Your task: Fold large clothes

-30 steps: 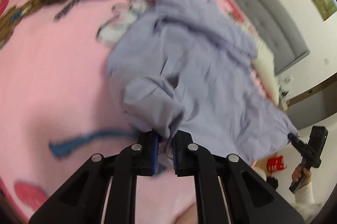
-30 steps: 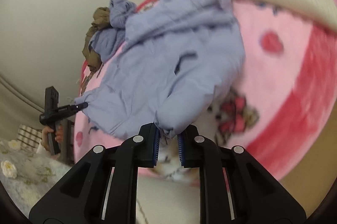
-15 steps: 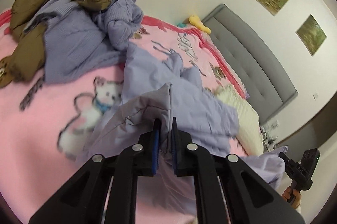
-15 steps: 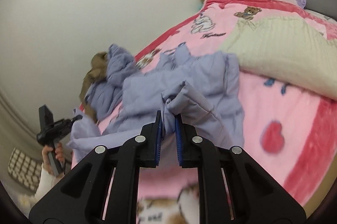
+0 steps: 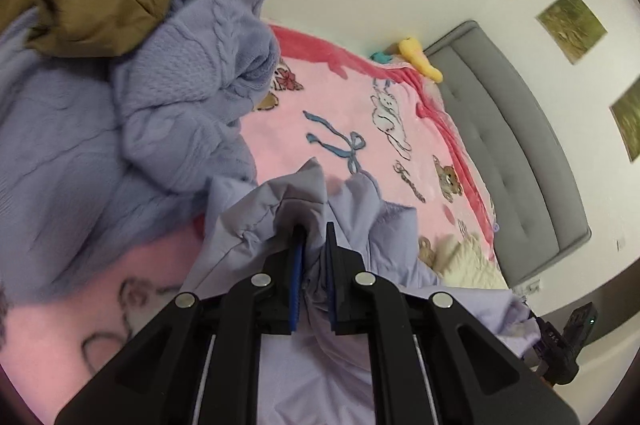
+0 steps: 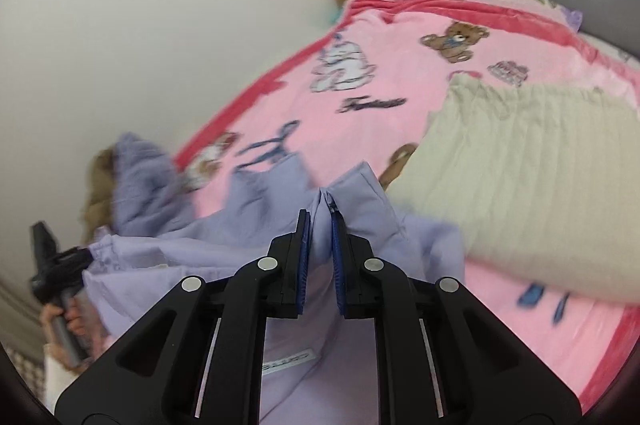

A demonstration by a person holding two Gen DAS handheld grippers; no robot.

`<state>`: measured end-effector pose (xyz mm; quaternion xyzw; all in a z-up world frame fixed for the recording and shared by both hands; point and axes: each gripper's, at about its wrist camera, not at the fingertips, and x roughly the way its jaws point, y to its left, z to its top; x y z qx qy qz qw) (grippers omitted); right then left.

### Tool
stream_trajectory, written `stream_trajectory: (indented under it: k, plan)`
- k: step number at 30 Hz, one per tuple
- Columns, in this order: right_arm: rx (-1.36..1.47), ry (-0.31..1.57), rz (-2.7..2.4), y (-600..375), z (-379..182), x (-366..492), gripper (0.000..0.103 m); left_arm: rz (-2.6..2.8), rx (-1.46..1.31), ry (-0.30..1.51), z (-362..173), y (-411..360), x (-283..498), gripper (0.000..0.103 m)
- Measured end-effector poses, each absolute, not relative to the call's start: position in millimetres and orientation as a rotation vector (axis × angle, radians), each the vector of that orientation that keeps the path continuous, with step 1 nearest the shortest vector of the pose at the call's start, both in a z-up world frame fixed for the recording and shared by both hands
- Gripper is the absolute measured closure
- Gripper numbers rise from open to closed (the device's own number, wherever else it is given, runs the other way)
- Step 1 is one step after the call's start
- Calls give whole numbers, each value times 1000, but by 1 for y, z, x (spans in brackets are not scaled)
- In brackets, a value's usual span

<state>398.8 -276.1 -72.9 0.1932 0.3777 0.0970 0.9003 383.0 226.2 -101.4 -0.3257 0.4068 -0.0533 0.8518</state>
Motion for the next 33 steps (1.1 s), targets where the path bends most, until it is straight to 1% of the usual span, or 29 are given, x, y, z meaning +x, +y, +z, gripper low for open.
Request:
stream_trajectory:
  k: [3, 4, 5, 7, 9, 13, 16, 17, 18, 19, 20, 21, 22, 24, 25, 26, 27, 28, 29, 33]
  plan:
    - [401, 777, 142, -277, -82, 433, 96, -88, -733, 873, -117, 228, 414, 93]
    - [392, 776, 104, -277, -88, 446, 101, -78, -752, 883, -122, 229, 423, 93]
    - [394, 790, 86, -278, -95, 457, 102, -64, -770, 891, -129, 229, 431, 93]
    - [409, 829, 52, -279, -114, 473, 102, -41, -781, 916, -143, 226, 444, 93]
    - [400, 885, 37, -276, -137, 480, 102, 15, -716, 973, -159, 217, 457, 93]
    - [328, 923, 50, -269, -166, 470, 101, 50, -596, 1022, -179, 203, 471, 85]
    - [334, 905, 73, -274, -175, 461, 100, 7, -472, 994, -182, 191, 476, 78]
    - [353, 894, 83, -278, -175, 459, 99, -5, -440, 994, -183, 190, 476, 78]
    - [374, 886, 93, -281, -174, 456, 93, -23, -424, 985, -181, 190, 475, 78]
    - [379, 880, 94, -284, -171, 454, 72, -42, -425, 970, -179, 193, 471, 75]
    - [376, 866, 95, -285, -167, 451, 49, -57, -424, 962, -176, 195, 469, 69]
    - [366, 837, 117, -284, -160, 446, 7, -89, -427, 941, -172, 198, 465, 65]
    - [319, 770, 133, -281, -149, 436, 12, -115, -421, 925, -167, 200, 464, 57]
    - [230, 713, 158, -274, -133, 425, 10, -123, -379, 898, -159, 205, 456, 37]
    - [216, 712, 201, -270, -128, 421, 10, -133, -354, 877, -153, 208, 451, 9]
    - [204, 721, 227, -267, -124, 417, 10, -137, -344, 856, -149, 210, 446, 5]
    - [178, 727, 230, -264, -122, 413, 10, -164, -320, 824, -142, 212, 439, 5]
    - [138, 722, 225, -261, -119, 404, 8, -186, -308, 815, -139, 213, 435, 5]
    - [111, 705, 235, -260, -117, 391, 8, -208, -286, 818, -136, 213, 429, 5]
    - [33, 674, 283, -267, -129, 348, 8, -331, -208, 878, -144, 206, 404, 5]
